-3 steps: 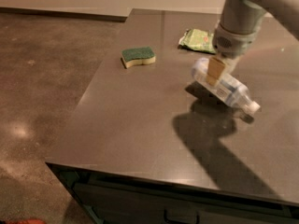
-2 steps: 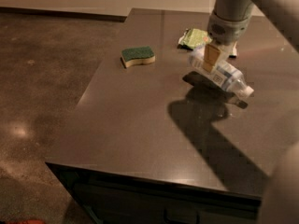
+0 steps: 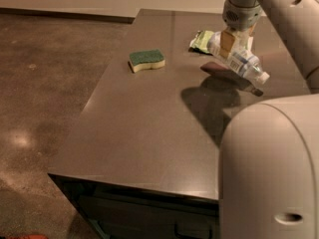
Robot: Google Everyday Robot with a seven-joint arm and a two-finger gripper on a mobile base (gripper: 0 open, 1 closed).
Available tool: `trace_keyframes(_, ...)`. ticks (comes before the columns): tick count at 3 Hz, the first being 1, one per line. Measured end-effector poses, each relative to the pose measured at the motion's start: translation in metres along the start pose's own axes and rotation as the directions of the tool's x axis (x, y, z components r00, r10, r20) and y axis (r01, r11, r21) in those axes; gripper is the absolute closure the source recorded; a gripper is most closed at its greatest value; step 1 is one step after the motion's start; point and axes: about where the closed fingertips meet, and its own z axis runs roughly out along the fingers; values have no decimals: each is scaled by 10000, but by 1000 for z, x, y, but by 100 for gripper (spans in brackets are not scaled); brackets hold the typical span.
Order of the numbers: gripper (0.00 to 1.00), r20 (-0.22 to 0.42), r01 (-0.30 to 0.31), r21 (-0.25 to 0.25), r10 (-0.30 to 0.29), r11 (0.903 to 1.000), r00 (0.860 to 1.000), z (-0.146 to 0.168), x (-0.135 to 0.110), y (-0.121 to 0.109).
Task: Move blue plastic bottle near green jalapeno chip bag
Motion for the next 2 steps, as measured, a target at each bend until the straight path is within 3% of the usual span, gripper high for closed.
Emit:
trace_keyframes(1,84,-2,-359,207,359,9991,9994,13,-4,-23)
trace_keyframes(2,60,67,-689,256,687,9973,9976,25,-4,-38)
